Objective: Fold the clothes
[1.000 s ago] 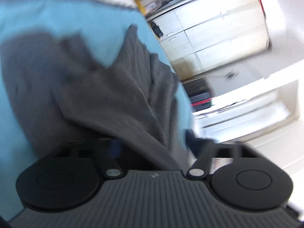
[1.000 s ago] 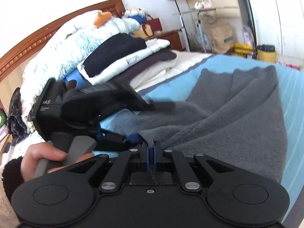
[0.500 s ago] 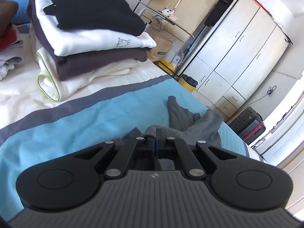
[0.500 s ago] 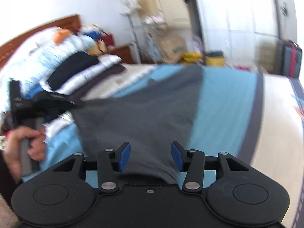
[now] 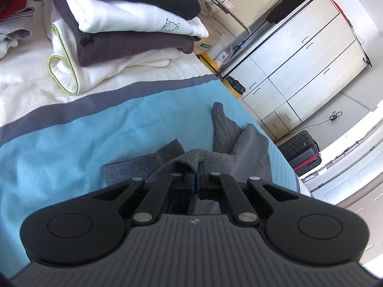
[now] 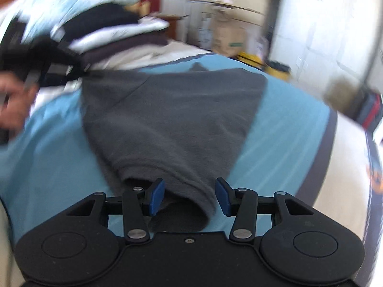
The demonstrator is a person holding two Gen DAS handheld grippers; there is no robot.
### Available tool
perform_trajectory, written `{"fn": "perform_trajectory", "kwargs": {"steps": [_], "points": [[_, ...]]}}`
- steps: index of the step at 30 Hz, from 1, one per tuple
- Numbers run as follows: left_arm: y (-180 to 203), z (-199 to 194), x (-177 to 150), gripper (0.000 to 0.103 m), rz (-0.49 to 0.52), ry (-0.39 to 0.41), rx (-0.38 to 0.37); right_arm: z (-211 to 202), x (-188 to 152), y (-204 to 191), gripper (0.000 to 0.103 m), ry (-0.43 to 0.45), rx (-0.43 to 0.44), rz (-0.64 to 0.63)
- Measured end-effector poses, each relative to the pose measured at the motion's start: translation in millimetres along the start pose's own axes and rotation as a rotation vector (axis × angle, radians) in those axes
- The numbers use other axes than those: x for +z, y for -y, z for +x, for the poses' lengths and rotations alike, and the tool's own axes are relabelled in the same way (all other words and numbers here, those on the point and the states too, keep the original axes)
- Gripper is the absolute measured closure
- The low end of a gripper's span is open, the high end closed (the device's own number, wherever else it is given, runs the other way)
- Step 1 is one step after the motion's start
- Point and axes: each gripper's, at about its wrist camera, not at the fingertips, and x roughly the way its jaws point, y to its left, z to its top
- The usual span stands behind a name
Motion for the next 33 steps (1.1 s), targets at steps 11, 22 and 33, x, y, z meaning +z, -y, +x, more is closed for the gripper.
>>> {"fn": "perform_trajectory", "kwargs": {"steps": [11,22,33], "points": [[2,0,-4,0.101,0.022,-0.075,-0.021,-44,21,23,0.101,0.164,-0.234,0.096],[34,19,-45,0.100,0.299,-0.211,0.164,0,7,73,0.080,-0.137,-0.189,0.403],[44,23,-56,0.100,0.424,-0.259,0.268,-31,-26,117,0.071,-0.099,0.092,0.779]]}}
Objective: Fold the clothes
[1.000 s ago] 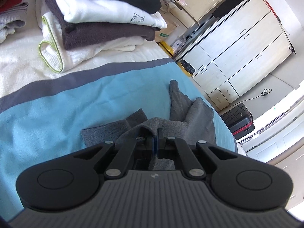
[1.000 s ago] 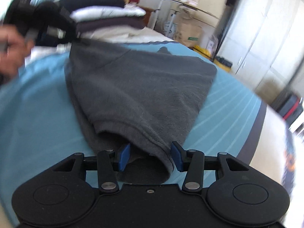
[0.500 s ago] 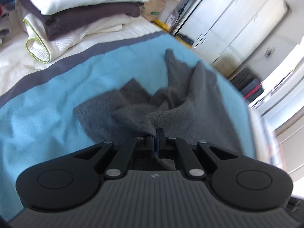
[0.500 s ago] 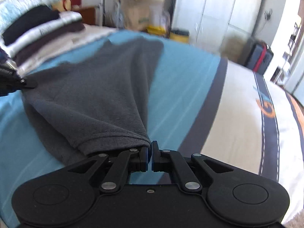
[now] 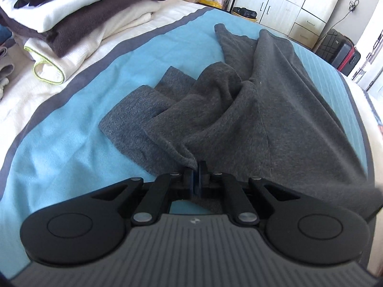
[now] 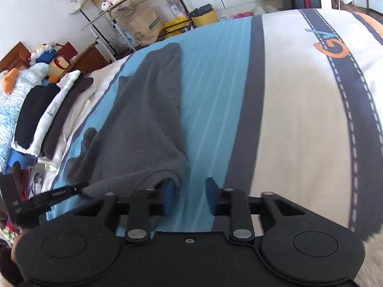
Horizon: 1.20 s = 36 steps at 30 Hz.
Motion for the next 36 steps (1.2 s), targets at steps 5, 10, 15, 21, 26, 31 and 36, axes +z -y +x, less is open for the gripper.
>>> {"fn": "perform_trajectory", "kwargs": {"steps": [5,10,15,21,26,31,36], "points": [[-8,-3,3,0.100,-0.065,0.004,-0.074,7,-10,-24,0.073,-0.064,0.179,-0.097],[-7,-1,3,0.100,-0.066,0.008,-0.078,45,-27,-63,0.062,-0.064,0.134,-0.226],[-6,-3,4,0.100,-0.063,0.019,-0.071,67,-43,-80,0.100,0.004,0.044,-0.313],[5,-55,14,0.102,0.072,0.123,-0.131,5,-52,-89,0.100,0.097,0.102,-0.472],[-10,-30,2,0.101,0.045,-0.030,-0.064,27,-50,-87,0.100,-0.076,0.044,-0.504],[-35,-13,3,0.100,-0.082,-0.119,-0.082,52,-63,-102,0.100,-0.141,-0.048,-0.608],[-53,-44,13,0.094,-0.114,0.003,-0.131,49,-61,-101,0.096,-0.204,-0.089,-0.625]]}}
